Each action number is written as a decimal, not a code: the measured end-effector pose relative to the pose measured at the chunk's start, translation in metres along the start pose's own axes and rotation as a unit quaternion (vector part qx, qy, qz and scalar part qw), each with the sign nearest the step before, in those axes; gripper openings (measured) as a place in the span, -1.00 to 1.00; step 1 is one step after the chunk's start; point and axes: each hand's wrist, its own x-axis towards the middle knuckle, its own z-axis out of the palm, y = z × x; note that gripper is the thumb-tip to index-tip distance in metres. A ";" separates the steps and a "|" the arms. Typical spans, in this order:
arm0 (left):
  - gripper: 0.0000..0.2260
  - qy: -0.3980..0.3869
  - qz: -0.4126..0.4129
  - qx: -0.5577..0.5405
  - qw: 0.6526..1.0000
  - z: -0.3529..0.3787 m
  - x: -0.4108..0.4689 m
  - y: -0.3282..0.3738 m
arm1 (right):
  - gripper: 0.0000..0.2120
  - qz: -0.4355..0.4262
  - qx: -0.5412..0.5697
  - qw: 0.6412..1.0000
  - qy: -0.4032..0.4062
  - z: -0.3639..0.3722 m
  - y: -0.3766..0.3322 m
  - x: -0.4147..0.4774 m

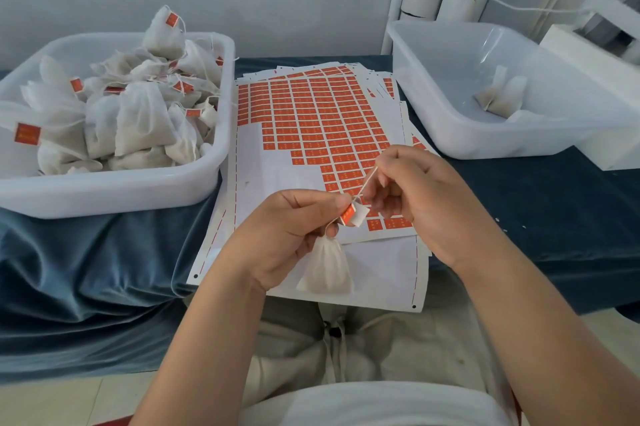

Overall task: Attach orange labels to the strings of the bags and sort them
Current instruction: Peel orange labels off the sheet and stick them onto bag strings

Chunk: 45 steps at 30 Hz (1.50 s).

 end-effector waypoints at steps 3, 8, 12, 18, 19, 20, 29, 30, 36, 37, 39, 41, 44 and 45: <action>-0.69 0.001 0.001 0.015 1.000 0.001 0.000 0.000 | -0.55 -0.005 -0.024 1.000 0.004 0.001 0.003 0.000; -0.70 0.006 0.004 0.035 0.999 0.002 0.000 -0.001 | -0.53 -0.005 -0.032 0.999 0.008 0.002 0.007 0.002; -0.62 0.014 0.001 0.050 0.999 0.002 0.000 -0.001 | -0.54 -0.001 -0.030 1.000 0.009 0.003 0.014 0.005; -0.70 0.063 0.040 0.082 0.994 0.006 0.001 -0.002 | -0.69 0.004 0.011 1.000 0.027 0.009 0.023 0.009; -0.78 0.089 0.059 0.099 0.989 0.008 0.002 -0.003 | -0.68 0.023 0.041 0.999 0.019 0.011 0.024 0.011; -0.86 0.119 0.078 0.111 0.984 0.009 0.002 -0.004 | -0.60 0.051 0.061 0.997 0.005 0.012 0.025 0.013; -0.88 0.178 0.157 0.083 0.968 0.013 0.001 -0.006 | -0.64 -0.127 -0.190 0.973 -0.012 0.017 0.037 0.005; -0.86 0.171 0.147 0.077 0.971 0.014 0.001 -0.006 | -0.65 -0.134 -0.189 0.973 -0.013 0.017 0.038 0.005; -0.86 0.128 0.119 0.066 0.982 0.014 0.000 -0.003 | -0.69 -0.113 -0.147 0.983 0.014 0.016 0.043 0.006; -0.88 0.126 0.124 0.063 0.982 0.014 0.000 -0.003 | -0.70 -0.113 -0.156 0.981 0.017 0.016 0.043 0.007; -0.88 0.129 0.132 0.060 0.981 0.015 0.000 -0.003 | -0.71 -0.123 -0.185 0.975 0.017 0.014 0.043 0.008; -0.87 0.137 0.135 0.065 0.979 0.016 0.000 -0.003 | -0.71 -0.140 -0.197 0.970 0.010 0.013 0.043 0.008; -0.85 0.140 0.134 0.075 0.978 0.018 0.000 -0.004 | -0.71 -0.136 -0.167 0.977 -0.002 0.015 0.043 0.006; -0.85 0.142 0.133 0.079 0.978 0.018 0.000 -0.004 | -0.71 -0.128 -0.155 0.980 -0.007 0.016 0.043 0.006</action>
